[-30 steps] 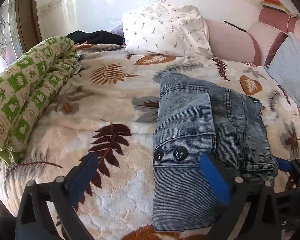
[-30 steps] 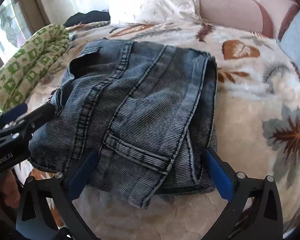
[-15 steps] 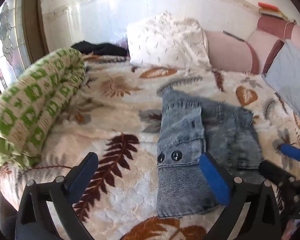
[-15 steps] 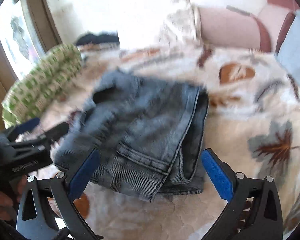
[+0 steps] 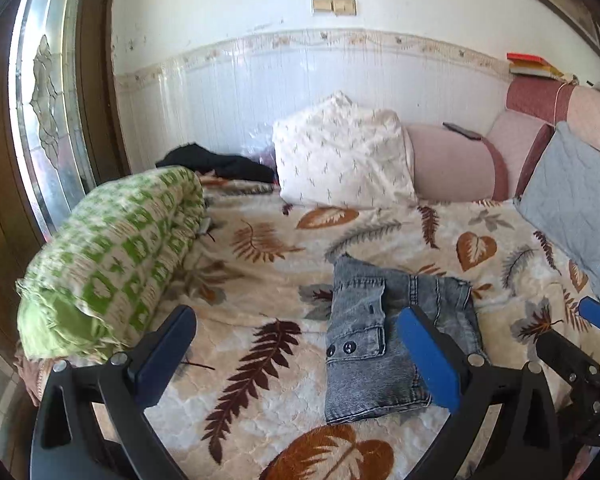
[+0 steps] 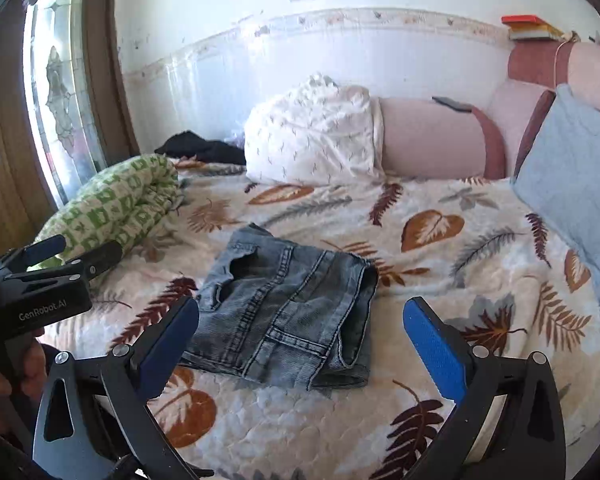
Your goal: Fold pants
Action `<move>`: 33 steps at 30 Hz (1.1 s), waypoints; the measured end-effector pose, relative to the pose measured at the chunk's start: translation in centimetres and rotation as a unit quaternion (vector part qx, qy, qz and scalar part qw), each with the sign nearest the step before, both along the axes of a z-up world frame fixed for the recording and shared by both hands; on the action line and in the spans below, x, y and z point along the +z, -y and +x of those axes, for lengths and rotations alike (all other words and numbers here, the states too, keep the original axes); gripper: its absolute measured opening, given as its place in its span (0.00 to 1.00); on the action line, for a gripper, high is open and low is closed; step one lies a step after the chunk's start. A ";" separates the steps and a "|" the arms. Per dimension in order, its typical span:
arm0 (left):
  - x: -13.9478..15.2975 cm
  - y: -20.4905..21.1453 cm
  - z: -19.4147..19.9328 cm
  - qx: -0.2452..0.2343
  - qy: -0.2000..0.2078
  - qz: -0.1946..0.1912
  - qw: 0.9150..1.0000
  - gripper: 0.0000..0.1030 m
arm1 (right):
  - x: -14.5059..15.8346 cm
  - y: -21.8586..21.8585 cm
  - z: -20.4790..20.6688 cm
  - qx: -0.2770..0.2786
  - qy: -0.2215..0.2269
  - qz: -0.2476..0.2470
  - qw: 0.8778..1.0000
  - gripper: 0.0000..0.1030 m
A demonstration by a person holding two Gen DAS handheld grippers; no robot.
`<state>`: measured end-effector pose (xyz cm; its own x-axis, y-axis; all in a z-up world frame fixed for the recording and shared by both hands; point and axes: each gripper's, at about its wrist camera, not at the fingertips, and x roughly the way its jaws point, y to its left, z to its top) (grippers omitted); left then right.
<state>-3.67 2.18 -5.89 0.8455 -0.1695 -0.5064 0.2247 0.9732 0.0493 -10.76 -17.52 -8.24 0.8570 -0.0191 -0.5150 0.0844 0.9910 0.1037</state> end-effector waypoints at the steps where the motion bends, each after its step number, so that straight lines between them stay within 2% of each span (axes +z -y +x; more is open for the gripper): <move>1: 0.4 -0.1 -0.4 0.002 0.006 0.002 1.000 1.00 | 0.2 -0.1 -0.3 0.000 0.005 0.002 1.000 1.00; 15: 3.8 -2.2 -3.0 0.046 0.036 -0.009 0.998 1.00 | 3.5 -2.7 -4.5 -0.005 0.070 -0.005 0.998 1.00; 33: 4.6 -4.0 -3.0 0.069 0.037 -0.016 0.997 1.00 | 4.1 -5.5 -4.2 0.009 0.083 -0.024 0.996 1.00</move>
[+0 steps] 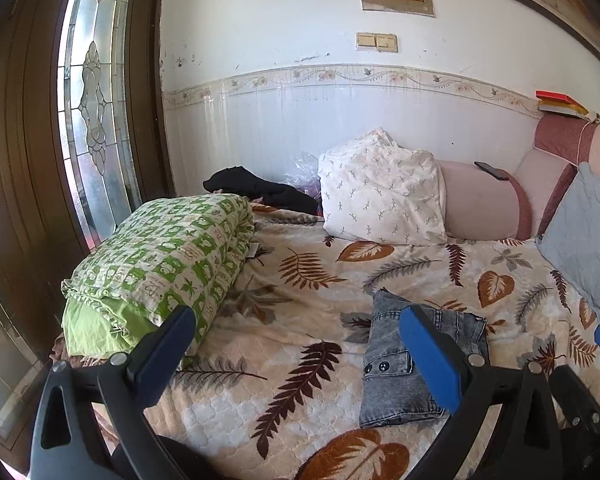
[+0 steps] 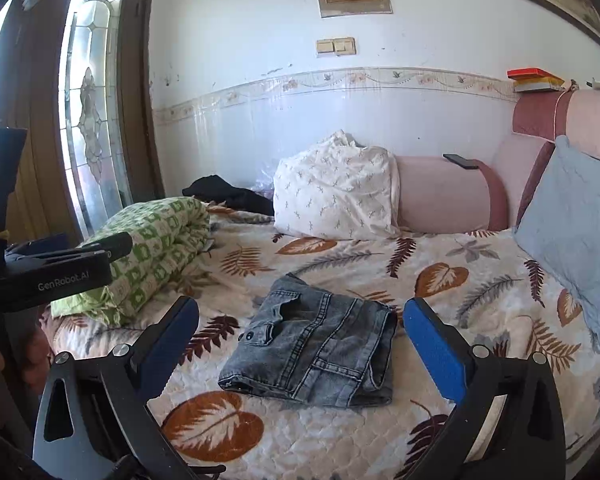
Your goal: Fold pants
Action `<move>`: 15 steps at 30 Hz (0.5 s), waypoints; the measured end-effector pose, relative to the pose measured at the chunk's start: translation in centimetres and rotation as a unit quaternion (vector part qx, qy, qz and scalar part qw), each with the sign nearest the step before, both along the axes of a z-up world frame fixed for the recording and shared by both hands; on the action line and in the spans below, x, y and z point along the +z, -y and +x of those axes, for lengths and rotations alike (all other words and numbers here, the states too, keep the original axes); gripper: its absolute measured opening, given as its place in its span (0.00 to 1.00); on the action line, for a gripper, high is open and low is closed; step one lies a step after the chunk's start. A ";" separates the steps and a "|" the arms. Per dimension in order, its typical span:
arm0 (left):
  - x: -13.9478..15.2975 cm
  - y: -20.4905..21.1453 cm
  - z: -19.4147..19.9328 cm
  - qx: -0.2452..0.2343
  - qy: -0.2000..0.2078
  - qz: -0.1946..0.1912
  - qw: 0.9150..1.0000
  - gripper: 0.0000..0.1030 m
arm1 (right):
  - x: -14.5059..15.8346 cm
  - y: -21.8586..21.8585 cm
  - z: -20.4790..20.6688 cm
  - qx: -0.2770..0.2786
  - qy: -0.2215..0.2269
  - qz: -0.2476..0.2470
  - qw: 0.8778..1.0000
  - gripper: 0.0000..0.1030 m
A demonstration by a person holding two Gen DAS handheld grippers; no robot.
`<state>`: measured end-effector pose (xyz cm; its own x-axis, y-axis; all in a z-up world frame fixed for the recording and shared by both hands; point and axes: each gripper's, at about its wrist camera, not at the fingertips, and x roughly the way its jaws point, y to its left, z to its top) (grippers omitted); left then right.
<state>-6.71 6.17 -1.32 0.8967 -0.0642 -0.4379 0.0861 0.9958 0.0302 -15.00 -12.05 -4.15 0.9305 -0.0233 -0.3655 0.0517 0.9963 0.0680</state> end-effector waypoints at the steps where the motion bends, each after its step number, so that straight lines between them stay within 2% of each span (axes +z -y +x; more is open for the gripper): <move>1: 0.0 0.0 0.0 0.000 0.000 0.001 1.000 1.00 | -0.1 -0.1 0.0 0.000 -0.001 0.000 1.000 1.00; 15: 0.0 -0.1 0.5 0.002 -0.009 0.002 1.000 1.00 | 0.0 0.0 0.6 -0.003 -0.005 -0.002 1.000 1.00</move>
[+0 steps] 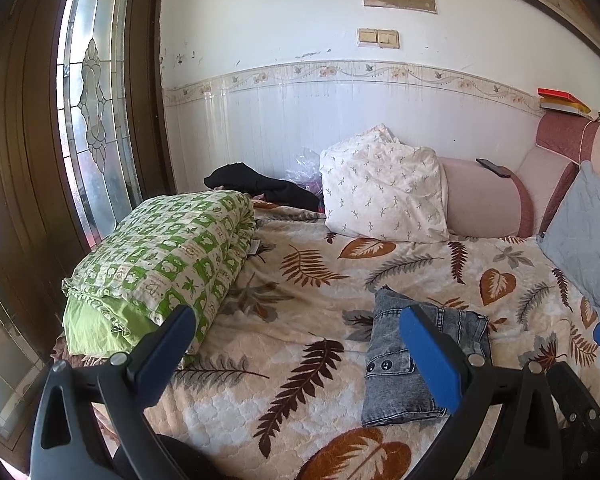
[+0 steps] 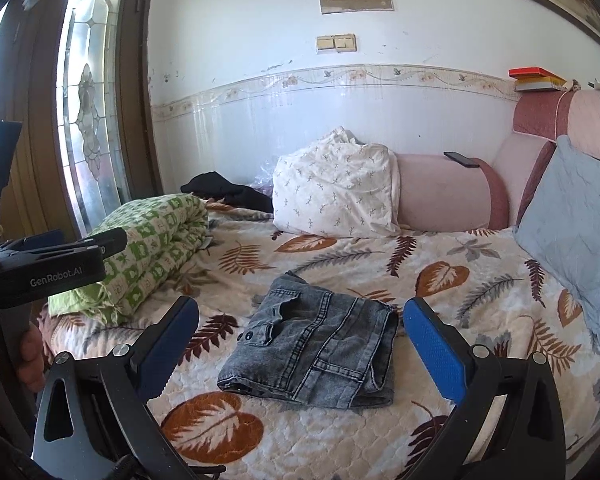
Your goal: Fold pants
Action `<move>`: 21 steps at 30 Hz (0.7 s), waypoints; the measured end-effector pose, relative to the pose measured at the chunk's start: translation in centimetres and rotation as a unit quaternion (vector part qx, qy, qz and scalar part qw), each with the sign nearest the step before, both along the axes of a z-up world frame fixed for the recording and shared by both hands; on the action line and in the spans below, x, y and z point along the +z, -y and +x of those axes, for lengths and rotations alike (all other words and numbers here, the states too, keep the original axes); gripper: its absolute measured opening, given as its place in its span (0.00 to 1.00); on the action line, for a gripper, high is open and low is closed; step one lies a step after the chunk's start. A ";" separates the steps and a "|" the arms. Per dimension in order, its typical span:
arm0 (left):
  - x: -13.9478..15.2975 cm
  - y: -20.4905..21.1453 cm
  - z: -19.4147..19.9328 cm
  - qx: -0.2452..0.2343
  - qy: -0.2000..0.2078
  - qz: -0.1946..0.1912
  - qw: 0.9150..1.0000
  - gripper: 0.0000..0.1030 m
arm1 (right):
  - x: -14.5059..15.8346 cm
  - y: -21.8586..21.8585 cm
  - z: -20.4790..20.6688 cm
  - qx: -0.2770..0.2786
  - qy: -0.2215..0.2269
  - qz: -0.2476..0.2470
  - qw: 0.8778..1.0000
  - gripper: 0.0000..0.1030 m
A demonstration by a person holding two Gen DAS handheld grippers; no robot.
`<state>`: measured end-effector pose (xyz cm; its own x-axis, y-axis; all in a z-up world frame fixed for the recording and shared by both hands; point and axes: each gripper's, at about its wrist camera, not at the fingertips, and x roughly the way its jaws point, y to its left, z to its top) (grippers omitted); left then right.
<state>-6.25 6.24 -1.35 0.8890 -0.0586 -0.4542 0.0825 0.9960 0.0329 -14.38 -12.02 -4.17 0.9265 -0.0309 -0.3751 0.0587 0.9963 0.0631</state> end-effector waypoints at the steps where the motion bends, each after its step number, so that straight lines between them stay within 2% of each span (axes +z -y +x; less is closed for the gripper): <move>1: 0.0 0.0 0.0 0.000 0.000 0.000 1.000 1.00 | 0.0 0.0 0.0 -0.001 0.000 0.000 1.000 1.00; 21: -0.3 -0.1 -0.2 0.003 0.000 0.001 1.000 1.00 | -0.2 -0.1 0.3 -0.002 -0.004 -0.008 1.000 1.00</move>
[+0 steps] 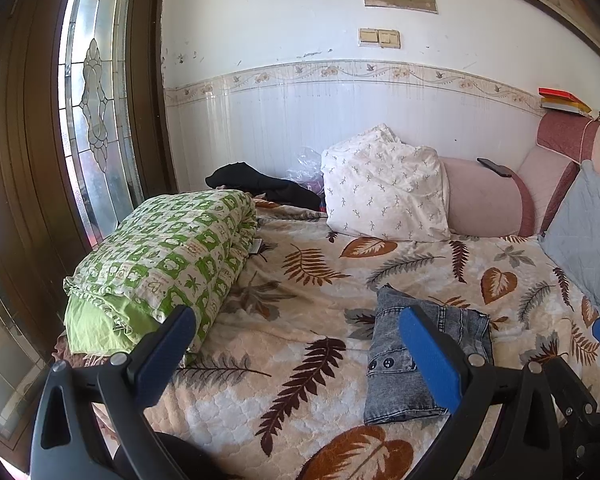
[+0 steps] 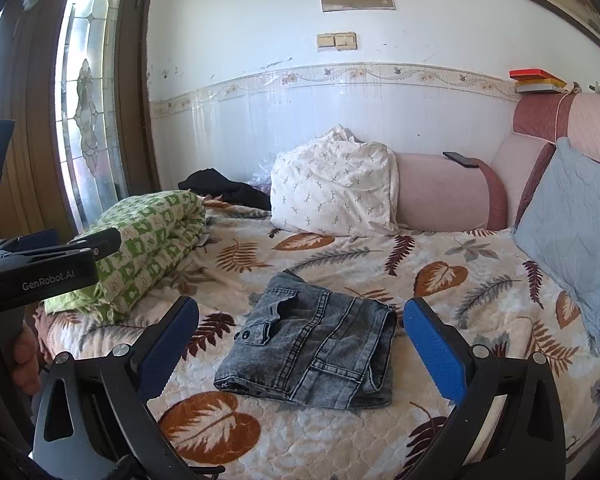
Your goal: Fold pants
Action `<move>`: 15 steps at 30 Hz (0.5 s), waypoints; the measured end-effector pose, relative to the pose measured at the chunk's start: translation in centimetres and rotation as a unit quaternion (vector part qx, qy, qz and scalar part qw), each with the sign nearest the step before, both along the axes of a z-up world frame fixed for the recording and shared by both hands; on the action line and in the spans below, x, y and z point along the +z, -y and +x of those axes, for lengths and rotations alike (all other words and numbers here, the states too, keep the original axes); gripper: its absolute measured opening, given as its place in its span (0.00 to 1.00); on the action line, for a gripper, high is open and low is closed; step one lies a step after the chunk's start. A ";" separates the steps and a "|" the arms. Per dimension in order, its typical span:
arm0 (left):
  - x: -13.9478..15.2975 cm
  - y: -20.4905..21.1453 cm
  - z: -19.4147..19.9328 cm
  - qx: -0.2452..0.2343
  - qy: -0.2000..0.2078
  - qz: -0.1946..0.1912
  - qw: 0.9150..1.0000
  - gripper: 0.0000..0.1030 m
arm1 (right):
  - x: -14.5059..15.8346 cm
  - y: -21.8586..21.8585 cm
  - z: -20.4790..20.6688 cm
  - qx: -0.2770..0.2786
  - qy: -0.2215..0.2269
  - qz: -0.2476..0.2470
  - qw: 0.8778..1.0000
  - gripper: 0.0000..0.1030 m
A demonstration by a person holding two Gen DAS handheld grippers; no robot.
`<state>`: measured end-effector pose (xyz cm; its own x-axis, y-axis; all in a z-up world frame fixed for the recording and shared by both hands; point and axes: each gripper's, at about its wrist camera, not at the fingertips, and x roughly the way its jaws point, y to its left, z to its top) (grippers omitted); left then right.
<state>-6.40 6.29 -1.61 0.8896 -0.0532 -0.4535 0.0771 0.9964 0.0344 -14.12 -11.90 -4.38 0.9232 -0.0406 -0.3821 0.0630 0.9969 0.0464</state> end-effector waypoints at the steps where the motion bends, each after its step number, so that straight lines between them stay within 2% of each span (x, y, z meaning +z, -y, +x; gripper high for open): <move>1: 0.0 0.0 -0.1 0.000 0.000 0.000 1.000 1.00 | 0.0 0.0 0.0 0.001 0.000 -0.001 1.000 1.00; 15: -0.2 -0.4 -0.3 -0.002 -0.005 -0.001 1.000 1.00 | 0.3 0.1 0.1 0.006 0.003 -0.006 1.000 1.00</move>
<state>-6.71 6.68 -1.80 0.8848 -0.0575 -0.4623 0.0814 0.9962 0.0320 -14.05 -11.97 -4.10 0.9263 -0.0335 -0.3752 0.0500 0.9982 0.0341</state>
